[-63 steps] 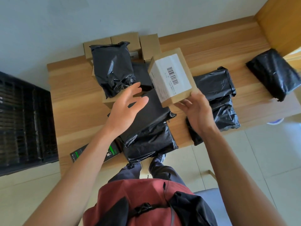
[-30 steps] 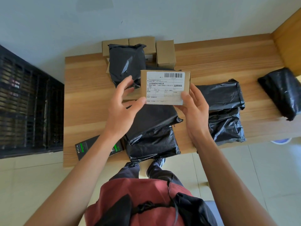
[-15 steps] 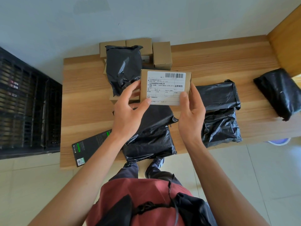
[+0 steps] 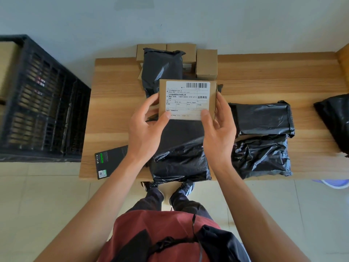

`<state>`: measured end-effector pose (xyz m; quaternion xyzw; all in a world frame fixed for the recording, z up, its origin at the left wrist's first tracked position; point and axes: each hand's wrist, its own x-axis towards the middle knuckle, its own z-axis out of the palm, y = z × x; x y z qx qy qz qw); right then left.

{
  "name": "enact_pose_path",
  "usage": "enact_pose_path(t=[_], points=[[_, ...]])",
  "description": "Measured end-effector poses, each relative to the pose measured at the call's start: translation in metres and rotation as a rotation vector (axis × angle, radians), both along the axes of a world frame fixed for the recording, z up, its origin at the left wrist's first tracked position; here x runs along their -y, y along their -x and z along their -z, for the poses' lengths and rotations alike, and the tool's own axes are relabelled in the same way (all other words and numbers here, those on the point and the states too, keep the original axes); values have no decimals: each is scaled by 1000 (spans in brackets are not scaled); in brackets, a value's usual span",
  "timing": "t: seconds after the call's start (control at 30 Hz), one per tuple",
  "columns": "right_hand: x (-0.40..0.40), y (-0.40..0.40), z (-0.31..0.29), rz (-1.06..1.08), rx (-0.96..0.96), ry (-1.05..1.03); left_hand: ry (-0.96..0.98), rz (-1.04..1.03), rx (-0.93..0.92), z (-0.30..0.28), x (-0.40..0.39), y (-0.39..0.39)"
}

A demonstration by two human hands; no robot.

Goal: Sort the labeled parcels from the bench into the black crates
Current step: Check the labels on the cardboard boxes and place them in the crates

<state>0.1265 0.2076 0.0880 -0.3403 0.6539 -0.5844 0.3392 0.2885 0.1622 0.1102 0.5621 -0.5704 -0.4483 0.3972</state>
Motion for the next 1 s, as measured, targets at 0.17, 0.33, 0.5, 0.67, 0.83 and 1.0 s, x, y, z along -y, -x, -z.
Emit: enact_pose_path(t=[0.17, 0.33, 0.5, 0.67, 0.83, 1.0], points=[[11, -41, -6, -118, 1, 8, -4, -129, 1, -4, -7, -45], [22, -104, -14, -271, -32, 4, -2, -265, -43, -6, -22, -112], [22, -183, -23, -441, -99, 8, 12, -389, -40, -5, -44, -196], [15, -272, -30, -592, -146, 50, -2, -530, -42, -11, -69, -288], [5, -367, -44, -690, -124, 94, 33, -648, -77, -22, -97, -377], [-7, -455, -57, -839, -112, 130, 77, -787, -33, -33, -133, -456]])
